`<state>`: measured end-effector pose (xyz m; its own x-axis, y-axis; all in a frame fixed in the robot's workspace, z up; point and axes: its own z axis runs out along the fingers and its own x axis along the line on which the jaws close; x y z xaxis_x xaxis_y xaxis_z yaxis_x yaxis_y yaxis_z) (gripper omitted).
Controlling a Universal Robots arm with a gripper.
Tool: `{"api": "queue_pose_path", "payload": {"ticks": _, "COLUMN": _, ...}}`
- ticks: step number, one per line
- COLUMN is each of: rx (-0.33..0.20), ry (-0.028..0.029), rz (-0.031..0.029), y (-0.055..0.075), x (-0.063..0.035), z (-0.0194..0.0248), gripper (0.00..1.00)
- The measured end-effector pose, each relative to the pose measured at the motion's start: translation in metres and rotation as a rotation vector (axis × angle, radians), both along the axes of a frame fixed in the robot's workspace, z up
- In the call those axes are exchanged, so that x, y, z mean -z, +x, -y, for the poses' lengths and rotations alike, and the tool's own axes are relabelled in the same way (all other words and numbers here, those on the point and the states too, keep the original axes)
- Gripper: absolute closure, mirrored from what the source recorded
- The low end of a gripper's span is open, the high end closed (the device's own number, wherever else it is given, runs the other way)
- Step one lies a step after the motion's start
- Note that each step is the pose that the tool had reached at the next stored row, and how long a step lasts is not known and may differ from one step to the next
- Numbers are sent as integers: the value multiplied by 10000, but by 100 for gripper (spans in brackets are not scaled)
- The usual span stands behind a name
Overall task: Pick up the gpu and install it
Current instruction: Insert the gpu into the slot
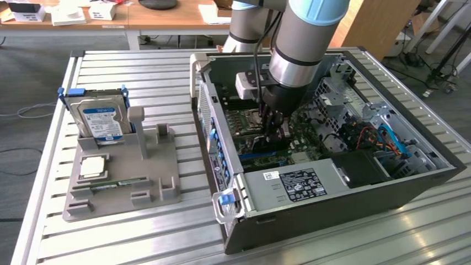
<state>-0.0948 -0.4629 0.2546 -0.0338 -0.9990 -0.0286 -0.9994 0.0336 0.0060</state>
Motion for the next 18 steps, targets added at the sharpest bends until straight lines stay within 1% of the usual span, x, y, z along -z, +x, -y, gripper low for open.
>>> {"api": "queue_pose_path", "payload": {"ticks": 18, "rx": 0, "ry": 0, "rz": -1, "y": -1, "x": 10, "z": 1, "gripper": 73}}
